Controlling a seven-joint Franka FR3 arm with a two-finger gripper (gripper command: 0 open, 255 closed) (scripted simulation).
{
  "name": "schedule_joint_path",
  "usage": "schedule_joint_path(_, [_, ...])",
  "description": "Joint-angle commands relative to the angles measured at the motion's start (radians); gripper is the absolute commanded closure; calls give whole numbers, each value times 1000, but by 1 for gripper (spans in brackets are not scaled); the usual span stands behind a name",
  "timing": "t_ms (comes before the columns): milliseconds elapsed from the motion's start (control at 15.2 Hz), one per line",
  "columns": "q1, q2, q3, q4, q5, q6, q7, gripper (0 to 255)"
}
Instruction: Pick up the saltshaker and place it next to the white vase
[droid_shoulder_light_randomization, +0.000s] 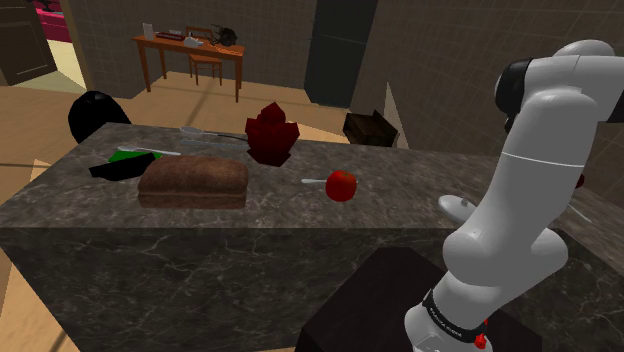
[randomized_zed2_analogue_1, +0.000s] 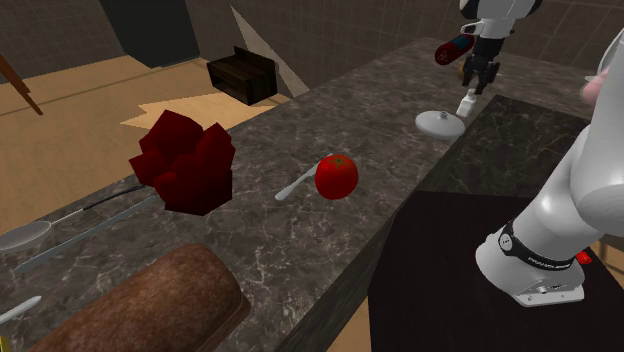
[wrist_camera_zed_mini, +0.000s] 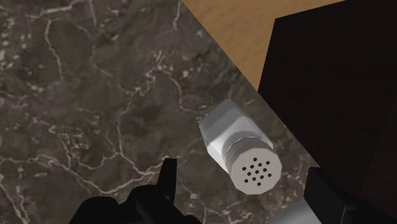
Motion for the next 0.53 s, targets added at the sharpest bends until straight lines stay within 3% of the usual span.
schedule_joint_path(0, [0, 0, 0, 0, 0, 0, 0, 0])
schedule_joint_path(132, [0, 0, 0, 0, 0, 0, 0, 0])
schedule_joint_path(462, [29, -52, -35, 88, -58, -113, 40, 0])
